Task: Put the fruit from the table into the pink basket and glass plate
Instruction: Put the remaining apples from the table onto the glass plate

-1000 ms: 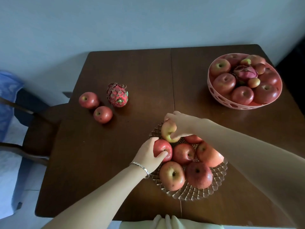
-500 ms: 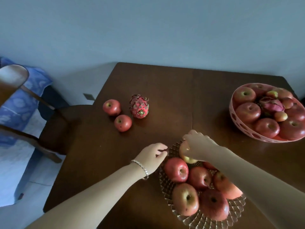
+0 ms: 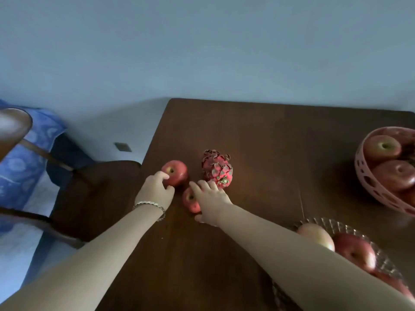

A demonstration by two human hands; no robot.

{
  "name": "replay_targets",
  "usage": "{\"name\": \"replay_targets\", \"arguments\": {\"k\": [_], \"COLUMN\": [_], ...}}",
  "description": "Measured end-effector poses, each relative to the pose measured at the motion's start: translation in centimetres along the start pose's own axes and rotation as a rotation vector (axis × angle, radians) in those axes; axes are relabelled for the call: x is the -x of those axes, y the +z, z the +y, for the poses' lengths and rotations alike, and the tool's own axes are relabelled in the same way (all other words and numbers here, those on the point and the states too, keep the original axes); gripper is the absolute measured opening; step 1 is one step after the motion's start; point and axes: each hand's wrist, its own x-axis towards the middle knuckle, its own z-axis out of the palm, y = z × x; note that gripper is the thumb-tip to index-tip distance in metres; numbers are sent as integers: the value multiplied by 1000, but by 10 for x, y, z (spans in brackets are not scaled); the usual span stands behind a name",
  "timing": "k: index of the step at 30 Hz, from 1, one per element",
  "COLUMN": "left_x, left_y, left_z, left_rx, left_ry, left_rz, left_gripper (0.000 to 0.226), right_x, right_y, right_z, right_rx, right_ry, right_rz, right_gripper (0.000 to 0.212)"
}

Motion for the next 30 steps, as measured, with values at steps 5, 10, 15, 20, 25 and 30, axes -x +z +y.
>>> {"name": "replay_targets", "arguments": {"k": [5, 10, 15, 20, 25, 30], "left_x": [-44, -71, -65, 0, 97, 174], "left_y": [10, 30, 36, 32, 37, 59], "left_z": [-5, -6, 6, 35, 70, 98], "left_rx": [-98, -100, -49, -6, 93, -8], "left_ry": [4, -27, -79, 52, 275, 516], "left_rz": [-80, -199, -175, -188, -305, -346], "left_gripper": [66, 86, 80, 75, 73, 80], "right_x": [-11, 13, 58, 119, 199, 246], "right_y": [11, 7, -6, -16, -32, -21], "right_z": [0, 3, 25, 63, 107, 144], "right_rx": [-20, -180, -444, -522, -558, -553], "right_ry": [12, -8, 10, 160, 273, 359], "right_rz": [63, 79, 218, 383, 508, 555], "right_gripper": [82, 85, 78, 75, 75, 72]}}
